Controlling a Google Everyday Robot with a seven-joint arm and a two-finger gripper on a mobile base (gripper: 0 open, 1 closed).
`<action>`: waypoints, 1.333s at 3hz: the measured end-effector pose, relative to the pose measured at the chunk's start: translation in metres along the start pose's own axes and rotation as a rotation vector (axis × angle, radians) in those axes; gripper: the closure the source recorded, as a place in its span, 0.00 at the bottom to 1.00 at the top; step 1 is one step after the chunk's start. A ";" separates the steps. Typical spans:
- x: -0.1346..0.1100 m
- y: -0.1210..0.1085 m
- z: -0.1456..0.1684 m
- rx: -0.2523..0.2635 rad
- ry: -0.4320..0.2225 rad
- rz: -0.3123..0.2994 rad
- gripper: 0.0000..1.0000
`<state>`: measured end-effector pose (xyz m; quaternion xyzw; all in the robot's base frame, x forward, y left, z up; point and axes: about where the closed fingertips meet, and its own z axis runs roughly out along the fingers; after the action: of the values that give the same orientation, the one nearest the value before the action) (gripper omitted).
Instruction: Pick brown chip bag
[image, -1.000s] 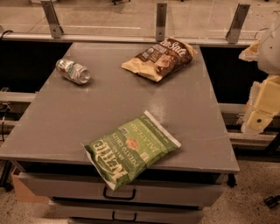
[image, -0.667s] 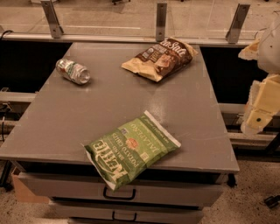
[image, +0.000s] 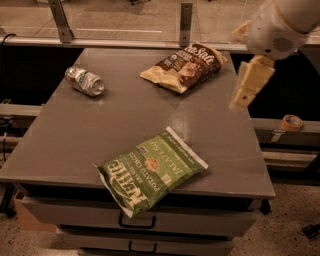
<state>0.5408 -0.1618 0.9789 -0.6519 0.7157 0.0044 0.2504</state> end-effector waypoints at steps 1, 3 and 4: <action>-0.036 -0.062 0.036 0.020 -0.098 -0.041 0.00; -0.065 -0.131 0.054 0.077 -0.211 -0.022 0.00; -0.065 -0.131 0.054 0.077 -0.211 -0.023 0.00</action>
Offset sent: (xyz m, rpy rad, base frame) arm 0.2167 0.0834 0.0302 0.2923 -0.1342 0.0611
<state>0.6842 -0.1032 0.9976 -0.6458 0.6776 0.0425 0.3492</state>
